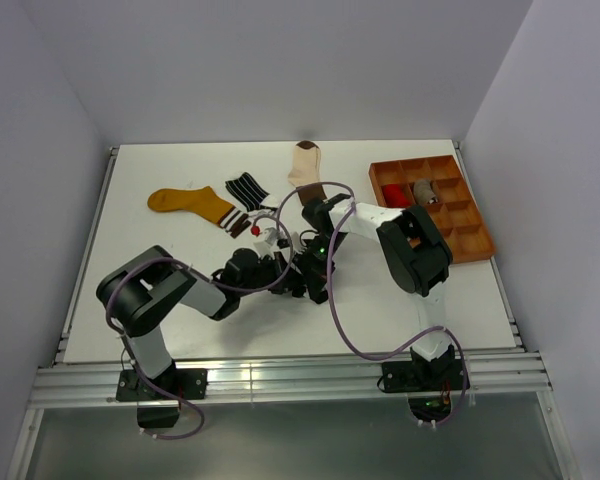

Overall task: Roll the socks
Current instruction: Roll the sock at the center of the board.

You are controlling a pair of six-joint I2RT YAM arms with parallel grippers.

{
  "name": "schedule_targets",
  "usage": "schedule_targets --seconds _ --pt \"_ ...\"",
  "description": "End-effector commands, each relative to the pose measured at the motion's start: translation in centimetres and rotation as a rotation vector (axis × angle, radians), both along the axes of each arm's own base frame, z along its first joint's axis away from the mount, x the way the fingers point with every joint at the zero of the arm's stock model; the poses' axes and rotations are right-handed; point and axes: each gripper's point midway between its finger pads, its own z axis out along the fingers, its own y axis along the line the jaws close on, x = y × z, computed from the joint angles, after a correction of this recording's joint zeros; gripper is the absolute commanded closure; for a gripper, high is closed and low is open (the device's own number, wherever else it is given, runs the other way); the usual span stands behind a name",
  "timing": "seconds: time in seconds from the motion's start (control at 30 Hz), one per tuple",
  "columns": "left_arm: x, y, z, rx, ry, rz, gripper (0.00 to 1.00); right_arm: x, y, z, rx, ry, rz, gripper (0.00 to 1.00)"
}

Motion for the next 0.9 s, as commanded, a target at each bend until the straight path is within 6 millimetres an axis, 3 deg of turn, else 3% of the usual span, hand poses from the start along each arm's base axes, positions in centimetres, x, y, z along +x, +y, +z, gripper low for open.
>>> schedule_targets --seconds 0.0,0.03,0.1,0.43,0.87 --pt "0.5 -1.9 2.0 -0.043 -0.058 -0.031 0.94 0.5 0.1 0.7 0.011 -0.009 -0.015 0.89" --pt "0.4 -1.7 0.8 0.004 -0.025 -0.031 0.95 0.6 0.1 0.8 0.010 -0.016 -0.016 0.88" --pt "0.4 -2.2 0.8 0.021 -0.032 -0.049 0.96 0.8 0.1 0.9 0.006 -0.028 -0.015 0.89" --pt "-1.2 -1.9 -2.9 0.163 0.055 -0.147 1.00 1.6 0.3 2.1 0.017 -0.068 -0.031 0.89" --pt "-3.3 -2.7 -5.6 0.212 0.136 -0.283 1.00 3.2 1.2 3.8 0.062 -0.089 -0.067 0.89"
